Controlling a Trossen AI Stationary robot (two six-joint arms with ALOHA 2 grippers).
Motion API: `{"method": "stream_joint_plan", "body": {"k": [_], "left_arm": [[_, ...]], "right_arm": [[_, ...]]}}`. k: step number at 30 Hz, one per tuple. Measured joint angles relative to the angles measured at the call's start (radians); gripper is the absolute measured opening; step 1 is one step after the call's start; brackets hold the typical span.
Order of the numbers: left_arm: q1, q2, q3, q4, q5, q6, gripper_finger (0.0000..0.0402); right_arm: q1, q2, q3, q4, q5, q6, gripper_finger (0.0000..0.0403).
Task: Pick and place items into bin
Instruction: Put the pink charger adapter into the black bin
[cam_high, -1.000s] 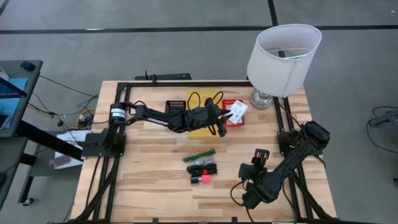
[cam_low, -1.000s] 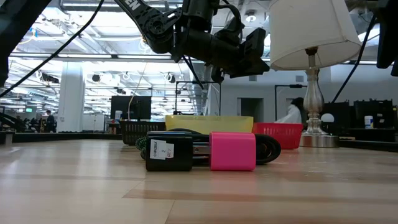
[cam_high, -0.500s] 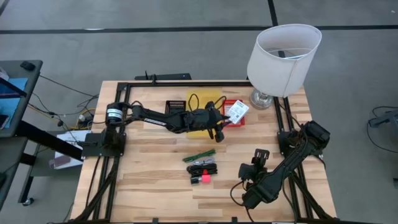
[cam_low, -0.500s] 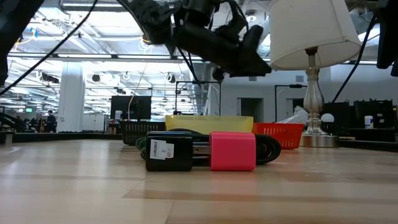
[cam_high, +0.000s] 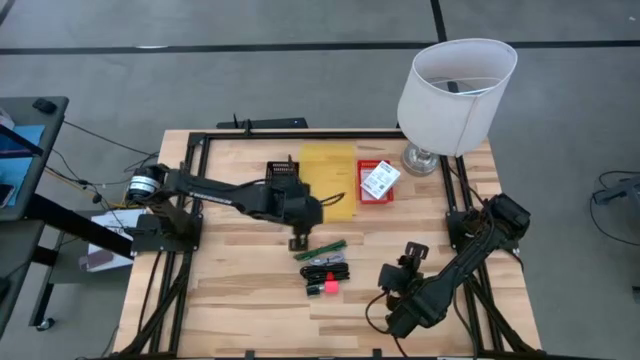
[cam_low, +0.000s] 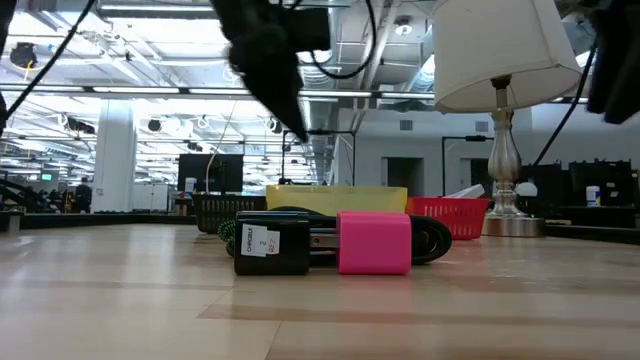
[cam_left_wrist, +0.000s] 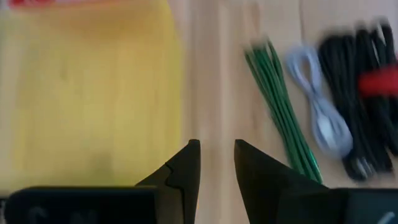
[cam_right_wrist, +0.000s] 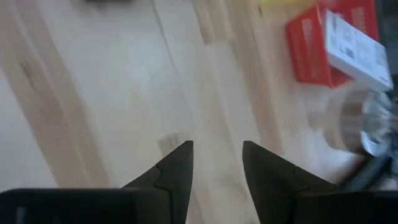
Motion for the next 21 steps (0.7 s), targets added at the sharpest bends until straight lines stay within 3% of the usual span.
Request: {"method": "stream_joint_plan", "body": {"k": [8,14,21], "left_arm": [[-0.123,-0.005,-0.019,-0.330,-0.004,-0.179,0.0091],[-0.235,-0.005,-0.050,-0.326,-0.144,-0.182,0.0091],[-0.341,-0.027,-0.066,-0.239,-0.224,-0.147,0.0091]], "right_arm": [[-0.081,0.000,0.000,0.246,0.064,-0.108,0.0134],[-0.146,0.000,0.000,0.414,0.062,-0.292,0.0133],[-0.187,0.000,0.000,0.546,0.028,-0.489,0.0134]]}}
